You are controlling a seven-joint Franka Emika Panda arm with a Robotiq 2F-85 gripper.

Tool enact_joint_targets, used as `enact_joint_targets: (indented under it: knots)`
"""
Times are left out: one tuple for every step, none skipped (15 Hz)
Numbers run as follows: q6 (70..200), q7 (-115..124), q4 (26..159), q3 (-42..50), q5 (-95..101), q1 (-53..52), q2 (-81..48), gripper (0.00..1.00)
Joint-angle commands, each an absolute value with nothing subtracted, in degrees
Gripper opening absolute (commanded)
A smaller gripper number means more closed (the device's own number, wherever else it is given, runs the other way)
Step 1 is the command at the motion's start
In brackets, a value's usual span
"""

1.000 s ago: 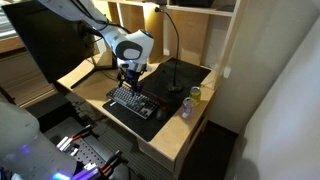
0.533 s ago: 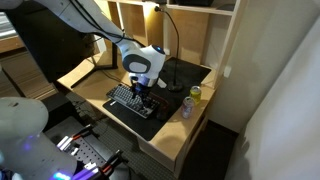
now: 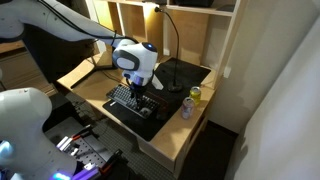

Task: Press a button on the keyboard

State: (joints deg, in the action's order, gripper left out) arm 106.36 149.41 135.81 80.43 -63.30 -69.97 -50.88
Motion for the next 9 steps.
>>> enact_joint_targets:
  knots:
    - [106.1, 149.4, 135.9, 80.6, -63.7, -70.3, -52.1, 1.0]
    - [105.9, 149.4, 135.9, 80.6, -63.9, -70.3, -52.9, 1.0]
    - [105.8, 149.4, 135.9, 80.6, -63.9, -70.3, -53.2, 1.0]
    - [103.0, 149.4, 136.4, 82.1, -67.1, -70.9, -59.2, 1.0]
    - [100.7, 149.4, 136.6, 82.8, -69.0, -70.9, -61.5, 1.0]
    - [97.6, 149.5, 136.9, 83.8, -71.2, -70.8, -65.0, 1.0]
    - [94.8, 149.5, 137.5, 84.7, -73.6, -70.8, -68.6, 1.0]
    - [93.7, 149.5, 138.9, 85.3, -75.2, -70.4, -71.4, 1.0]
    - [90.5, 149.5, 139.5, 86.0, -76.2, -69.5, -74.6, 1.0]
